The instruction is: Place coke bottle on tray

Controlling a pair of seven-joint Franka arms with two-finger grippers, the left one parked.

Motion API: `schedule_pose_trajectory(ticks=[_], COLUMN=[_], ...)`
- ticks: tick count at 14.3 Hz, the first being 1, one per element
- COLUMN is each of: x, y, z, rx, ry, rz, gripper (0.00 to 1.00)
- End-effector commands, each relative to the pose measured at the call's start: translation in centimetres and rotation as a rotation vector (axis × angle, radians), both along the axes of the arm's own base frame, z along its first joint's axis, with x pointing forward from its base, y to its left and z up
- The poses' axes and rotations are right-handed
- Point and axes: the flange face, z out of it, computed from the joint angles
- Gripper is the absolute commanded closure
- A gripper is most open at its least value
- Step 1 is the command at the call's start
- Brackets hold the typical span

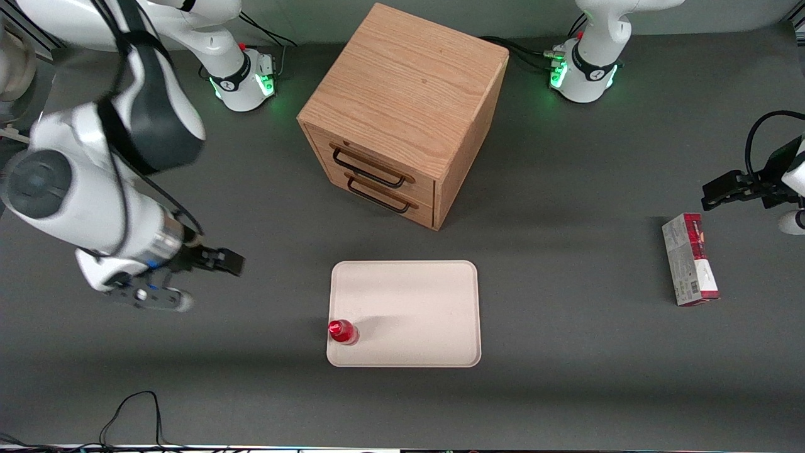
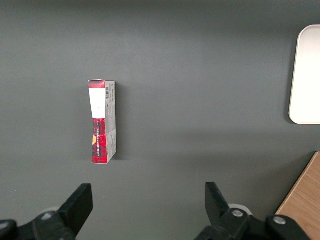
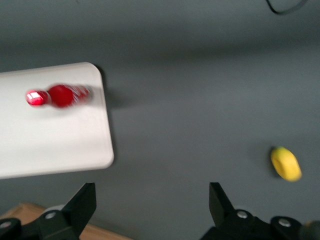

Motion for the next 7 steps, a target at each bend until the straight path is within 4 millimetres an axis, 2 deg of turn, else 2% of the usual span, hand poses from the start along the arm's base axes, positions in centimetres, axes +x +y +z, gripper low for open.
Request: schedule_pose_trajectory(ticks=[1, 5, 7], x=[-7.4, -12.3, -13.4], y=[-5.1, -9.8, -10.3], z=[2.2, 5.2, 6.1], rx=[0.013, 0.037, 0.039], ry=[0.020, 0.027, 0.011], rz=[0.012, 0.060, 0.066], gripper=[0.00, 0.00, 0.00])
